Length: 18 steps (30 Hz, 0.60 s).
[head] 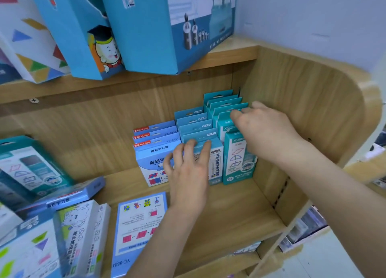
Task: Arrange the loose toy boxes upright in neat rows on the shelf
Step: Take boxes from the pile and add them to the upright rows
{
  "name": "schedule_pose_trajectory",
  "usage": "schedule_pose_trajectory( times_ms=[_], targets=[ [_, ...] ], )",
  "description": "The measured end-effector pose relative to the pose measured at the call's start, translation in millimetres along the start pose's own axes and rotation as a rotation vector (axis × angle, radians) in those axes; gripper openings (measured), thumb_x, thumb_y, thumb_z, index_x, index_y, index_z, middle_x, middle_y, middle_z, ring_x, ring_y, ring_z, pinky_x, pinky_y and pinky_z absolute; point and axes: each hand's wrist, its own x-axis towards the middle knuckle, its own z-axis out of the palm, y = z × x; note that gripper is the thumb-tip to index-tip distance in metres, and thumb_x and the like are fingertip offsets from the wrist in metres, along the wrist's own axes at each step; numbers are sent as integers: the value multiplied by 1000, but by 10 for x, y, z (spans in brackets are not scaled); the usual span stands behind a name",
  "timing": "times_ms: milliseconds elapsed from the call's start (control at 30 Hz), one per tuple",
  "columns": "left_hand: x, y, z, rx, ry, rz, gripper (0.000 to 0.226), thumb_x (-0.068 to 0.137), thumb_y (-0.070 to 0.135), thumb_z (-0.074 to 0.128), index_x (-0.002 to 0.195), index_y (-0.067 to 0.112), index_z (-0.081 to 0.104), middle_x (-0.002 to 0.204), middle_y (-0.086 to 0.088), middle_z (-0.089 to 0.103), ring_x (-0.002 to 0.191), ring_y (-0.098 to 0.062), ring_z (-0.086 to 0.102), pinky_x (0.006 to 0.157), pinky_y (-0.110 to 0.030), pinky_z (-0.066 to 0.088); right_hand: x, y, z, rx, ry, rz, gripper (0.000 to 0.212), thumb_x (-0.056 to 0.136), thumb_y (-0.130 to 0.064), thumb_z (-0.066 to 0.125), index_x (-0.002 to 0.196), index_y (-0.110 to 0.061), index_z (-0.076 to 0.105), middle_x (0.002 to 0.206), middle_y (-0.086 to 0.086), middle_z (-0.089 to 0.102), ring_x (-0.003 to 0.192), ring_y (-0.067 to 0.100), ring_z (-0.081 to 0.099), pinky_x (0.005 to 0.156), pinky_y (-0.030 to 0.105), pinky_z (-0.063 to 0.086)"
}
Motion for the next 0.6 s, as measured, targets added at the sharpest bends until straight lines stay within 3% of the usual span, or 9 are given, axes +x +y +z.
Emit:
schedule_pose_trajectory(
  times_ms=[100, 200, 400, 533, 600],
  targets=[
    [-10, -24, 32, -68, -33, 19, 91, 50, -10, 71, 133, 21, 48, 129, -10, 43, 116, -33, 33, 70, -45, 55, 34, -4, 62, 38, 27, 7, 36, 85, -8, 57, 118, -13, 44, 117, 6, 55, 110, 24, 44, 64, 30, 34],
    [3, -23, 25, -112, -37, 12, 94, 47, -13, 71, 132, 21, 46, 127, -9, 39, 115, -33, 32, 58, -40, 57, 59, -18, 127, 76, 67, 59, 44, 84, -8, 59, 124, -14, 43, 122, 9, 47, 113, 26, 40, 68, 31, 39],
    [-1, -47, 20, -128, -53, 29, 93, 47, -13, 70, 131, 21, 47, 126, -10, 43, 114, -32, 33, 62, -39, 56, 56, -25, 200, 173, 98, 115, 59, 81, -18, 68, 131, -20, 38, 128, 9, 39, 119, 26, 36, 76, 34, 47],
    [-3, -66, 4, -130, -60, 52, 92, 48, -11, 72, 132, 19, 48, 126, -10, 41, 114, -32, 34, 63, -38, 56, 17, -25, 225, 262, 159, 131, 53, 85, -24, 64, 132, -22, 40, 128, 7, 43, 119, 25, 37, 82, 36, 47],
    [0, -87, 5, -132, -53, 76, 89, 50, -8, 75, 131, 17, 48, 126, -9, 40, 114, -31, 35, 71, -38, 55, -30, -27, 254, 329, 233, 151, 48, 87, -24, 61, 131, -21, 43, 126, 6, 46, 118, 25, 39, 84, 37, 47]
  ],
)
